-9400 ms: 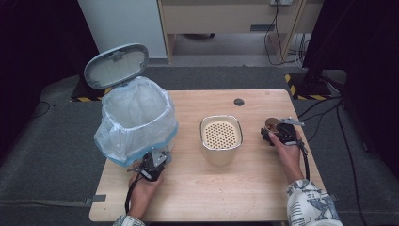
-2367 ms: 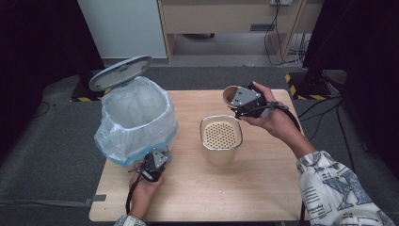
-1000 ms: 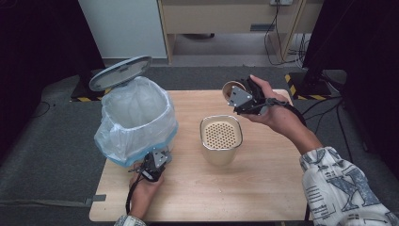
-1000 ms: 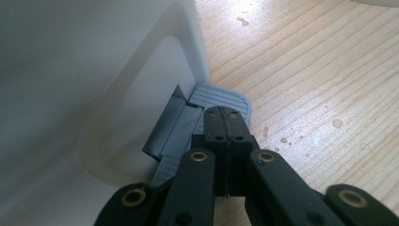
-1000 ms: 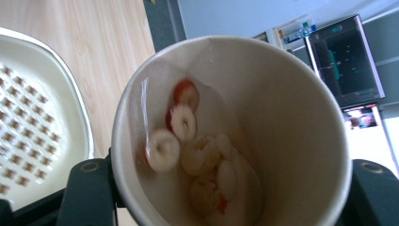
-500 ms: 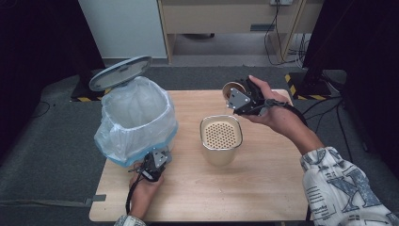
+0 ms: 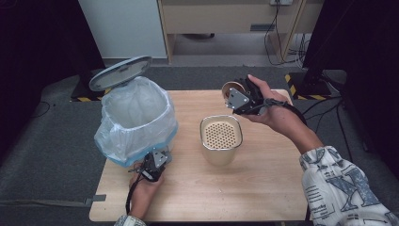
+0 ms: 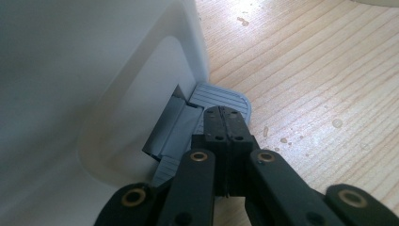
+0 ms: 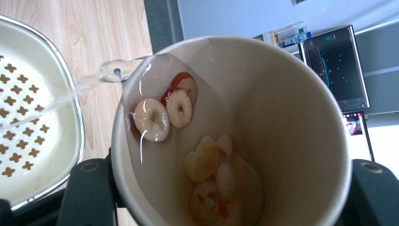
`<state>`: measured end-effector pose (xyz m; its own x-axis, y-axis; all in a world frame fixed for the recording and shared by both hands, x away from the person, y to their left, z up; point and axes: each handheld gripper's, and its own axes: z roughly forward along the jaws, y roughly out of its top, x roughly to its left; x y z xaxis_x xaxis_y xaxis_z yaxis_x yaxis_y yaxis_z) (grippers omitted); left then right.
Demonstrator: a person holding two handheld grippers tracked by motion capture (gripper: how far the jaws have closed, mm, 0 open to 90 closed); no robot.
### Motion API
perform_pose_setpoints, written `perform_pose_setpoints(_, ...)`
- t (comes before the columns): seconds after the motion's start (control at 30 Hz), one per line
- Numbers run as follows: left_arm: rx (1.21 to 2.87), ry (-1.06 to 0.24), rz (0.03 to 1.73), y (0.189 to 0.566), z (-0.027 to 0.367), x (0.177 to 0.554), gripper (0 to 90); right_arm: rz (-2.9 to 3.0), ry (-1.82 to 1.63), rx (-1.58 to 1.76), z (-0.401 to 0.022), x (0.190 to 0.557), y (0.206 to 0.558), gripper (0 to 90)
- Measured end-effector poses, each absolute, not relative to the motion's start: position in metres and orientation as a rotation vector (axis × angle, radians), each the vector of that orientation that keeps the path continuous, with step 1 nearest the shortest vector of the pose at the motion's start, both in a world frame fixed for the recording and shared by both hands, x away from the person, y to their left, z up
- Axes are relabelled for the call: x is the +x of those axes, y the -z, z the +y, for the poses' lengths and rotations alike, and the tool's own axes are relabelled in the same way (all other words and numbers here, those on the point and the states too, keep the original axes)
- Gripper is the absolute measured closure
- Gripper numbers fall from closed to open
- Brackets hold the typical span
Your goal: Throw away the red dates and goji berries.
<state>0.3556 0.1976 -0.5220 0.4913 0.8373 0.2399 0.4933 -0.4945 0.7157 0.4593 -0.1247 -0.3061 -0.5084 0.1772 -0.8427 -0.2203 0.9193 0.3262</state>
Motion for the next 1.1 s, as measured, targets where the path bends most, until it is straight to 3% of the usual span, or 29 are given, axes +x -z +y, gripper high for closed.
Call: perform_pose_setpoints(1.1, 2.162, -0.776, 1.094, 0.5219, 0.1986, 0.3556, 89.7, 1.946, -0.3, -0.185, -0.1219, 0.459, 0.303, 34.0)
